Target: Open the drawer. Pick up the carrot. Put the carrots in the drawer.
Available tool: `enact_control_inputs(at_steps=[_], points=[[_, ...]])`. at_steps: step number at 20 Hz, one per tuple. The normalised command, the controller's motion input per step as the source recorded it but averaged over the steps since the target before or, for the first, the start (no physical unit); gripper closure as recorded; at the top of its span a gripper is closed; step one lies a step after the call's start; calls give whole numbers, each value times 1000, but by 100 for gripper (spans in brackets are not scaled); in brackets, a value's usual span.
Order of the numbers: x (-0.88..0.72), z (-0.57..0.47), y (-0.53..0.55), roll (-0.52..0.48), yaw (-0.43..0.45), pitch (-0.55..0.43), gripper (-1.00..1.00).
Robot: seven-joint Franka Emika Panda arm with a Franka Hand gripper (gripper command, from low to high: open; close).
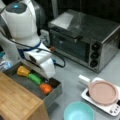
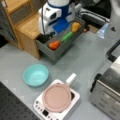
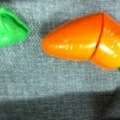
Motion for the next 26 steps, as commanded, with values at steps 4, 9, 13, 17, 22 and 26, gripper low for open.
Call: enact_control_inputs(at_steps=[4, 9, 13, 17, 22, 26], points=[[-422, -121, 387, 120, -555, -148, -100], [-425, -37, 585, 91, -542, -127, -100], [-248, 10, 490, -10, -557, -4, -100], [-171, 84, 534, 42, -565, 91, -100], [-5, 60, 353, 394, -545, 266, -100], [198, 122, 81, 346, -336, 191, -100]])
